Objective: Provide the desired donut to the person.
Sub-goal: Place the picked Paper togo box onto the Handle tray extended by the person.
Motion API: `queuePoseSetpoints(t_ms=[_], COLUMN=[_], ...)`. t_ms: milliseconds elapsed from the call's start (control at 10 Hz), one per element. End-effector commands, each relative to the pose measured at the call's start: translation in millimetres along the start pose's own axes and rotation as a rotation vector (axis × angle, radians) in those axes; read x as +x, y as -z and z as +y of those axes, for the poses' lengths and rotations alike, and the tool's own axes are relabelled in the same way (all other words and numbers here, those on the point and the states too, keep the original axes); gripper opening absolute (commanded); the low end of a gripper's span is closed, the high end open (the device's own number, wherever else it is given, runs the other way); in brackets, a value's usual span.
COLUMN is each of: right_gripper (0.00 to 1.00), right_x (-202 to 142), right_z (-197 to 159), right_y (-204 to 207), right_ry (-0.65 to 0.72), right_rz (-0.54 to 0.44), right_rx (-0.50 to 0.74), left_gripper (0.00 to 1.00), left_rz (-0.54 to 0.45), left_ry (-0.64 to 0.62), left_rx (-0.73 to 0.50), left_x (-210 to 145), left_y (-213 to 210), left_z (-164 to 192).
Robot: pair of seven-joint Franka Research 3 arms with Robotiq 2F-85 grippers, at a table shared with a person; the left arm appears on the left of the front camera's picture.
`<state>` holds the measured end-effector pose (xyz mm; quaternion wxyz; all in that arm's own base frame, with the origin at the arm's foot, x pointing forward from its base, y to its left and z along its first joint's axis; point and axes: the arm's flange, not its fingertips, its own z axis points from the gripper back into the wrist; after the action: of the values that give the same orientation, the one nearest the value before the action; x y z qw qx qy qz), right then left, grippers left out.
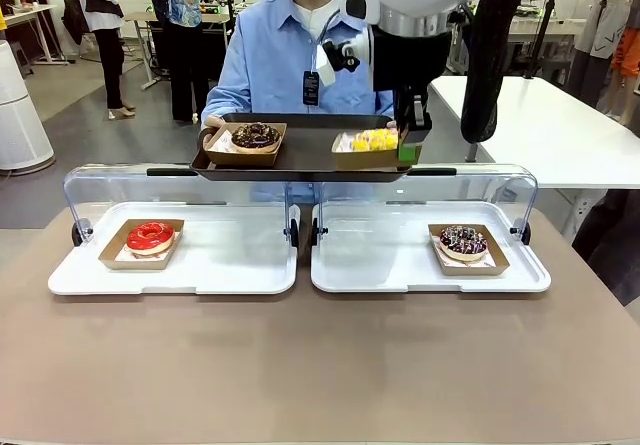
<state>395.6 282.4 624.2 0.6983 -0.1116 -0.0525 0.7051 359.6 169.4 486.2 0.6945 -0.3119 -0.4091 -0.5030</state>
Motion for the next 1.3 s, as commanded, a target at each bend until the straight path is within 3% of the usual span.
queuePoseSetpoints(t_ms=[0, 300, 600, 1200], right_gripper=[0.01, 0.01, 0.01, 0.01], right_x=[3, -1, 2, 4], right_z=[-34, -96, -131, -137], right_y=[-21, -7, 31, 88], right_ry=[0.038, 0.056, 0.03, 0.0], right_rz=[0.003, -0.054, -0.147, -0.169], right_rx=[-0.091, -0.091, -0.032, 0.053], left_gripper=[1.0, 1.0, 1.0, 1.0], left_rz=[-0.025, -0.025, -0.025, -0.025], left_ry=[0.006, 0.006, 0.006, 0.006], left_rx=[0.007, 0.007, 0.007, 0.007], left_x=[1, 1, 1, 1], left_y=[0, 0, 0, 0], left_z=[-1, -1, -1, -1])
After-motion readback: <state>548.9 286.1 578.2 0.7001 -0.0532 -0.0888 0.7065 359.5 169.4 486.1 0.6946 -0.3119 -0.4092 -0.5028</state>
